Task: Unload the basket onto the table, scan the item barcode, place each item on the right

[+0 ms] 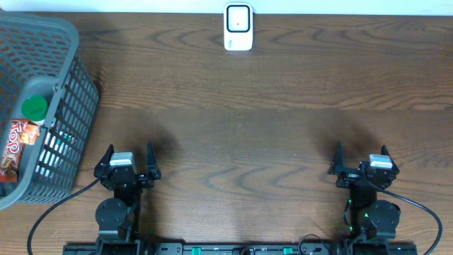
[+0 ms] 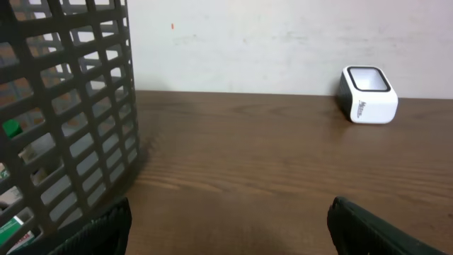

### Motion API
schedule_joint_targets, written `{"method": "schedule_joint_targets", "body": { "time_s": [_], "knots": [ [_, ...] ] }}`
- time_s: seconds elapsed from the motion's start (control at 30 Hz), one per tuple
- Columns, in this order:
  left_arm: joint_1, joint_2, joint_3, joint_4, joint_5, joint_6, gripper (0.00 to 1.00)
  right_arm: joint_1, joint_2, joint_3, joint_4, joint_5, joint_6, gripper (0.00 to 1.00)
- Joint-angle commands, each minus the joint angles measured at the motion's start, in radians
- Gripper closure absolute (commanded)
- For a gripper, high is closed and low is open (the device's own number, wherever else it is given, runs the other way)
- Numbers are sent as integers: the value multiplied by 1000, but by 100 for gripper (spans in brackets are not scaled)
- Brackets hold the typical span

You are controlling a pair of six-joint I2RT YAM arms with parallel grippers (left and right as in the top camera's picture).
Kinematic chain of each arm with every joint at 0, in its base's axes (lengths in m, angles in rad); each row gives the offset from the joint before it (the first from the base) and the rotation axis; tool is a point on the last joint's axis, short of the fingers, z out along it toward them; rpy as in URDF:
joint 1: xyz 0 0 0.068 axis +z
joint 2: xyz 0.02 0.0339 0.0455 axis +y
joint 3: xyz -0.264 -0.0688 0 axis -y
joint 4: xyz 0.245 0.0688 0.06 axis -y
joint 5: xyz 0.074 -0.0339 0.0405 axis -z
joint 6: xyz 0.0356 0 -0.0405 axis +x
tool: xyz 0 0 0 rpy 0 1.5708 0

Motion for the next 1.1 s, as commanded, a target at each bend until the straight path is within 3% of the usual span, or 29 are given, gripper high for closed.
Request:
{"method": "schedule_joint_targets", "body": {
  "time_s": [0.0,0.17,0.33,0.57,0.7,0.93,1.07],
  "knots": [
    [-1,-7,-10,-29,51,-18,10,10,-10,-1,-6,-8,-8,1],
    [-1,-7,-10,-21,176,-46,10,10,-10,-1,-6,-8,-8,1],
    [-2,-7,-5,20,468,-84,10,10,-10,-1,-6,-8,-8,1],
    [-1,80,105,16,458,-175,10,10,-10,-1,-6,-8,-8,1],
    [-1,251,299,-45,468,-175,10,10,-10,-1,-6,-8,-8,1],
    [-1,657,851,-419,470,-169,10,10,-10,-1,-6,-8,-8,1],
    [-2,800,1087,-595,519,-171,10,10,-10,-1,-6,-8,-8,1]
  ]
}}
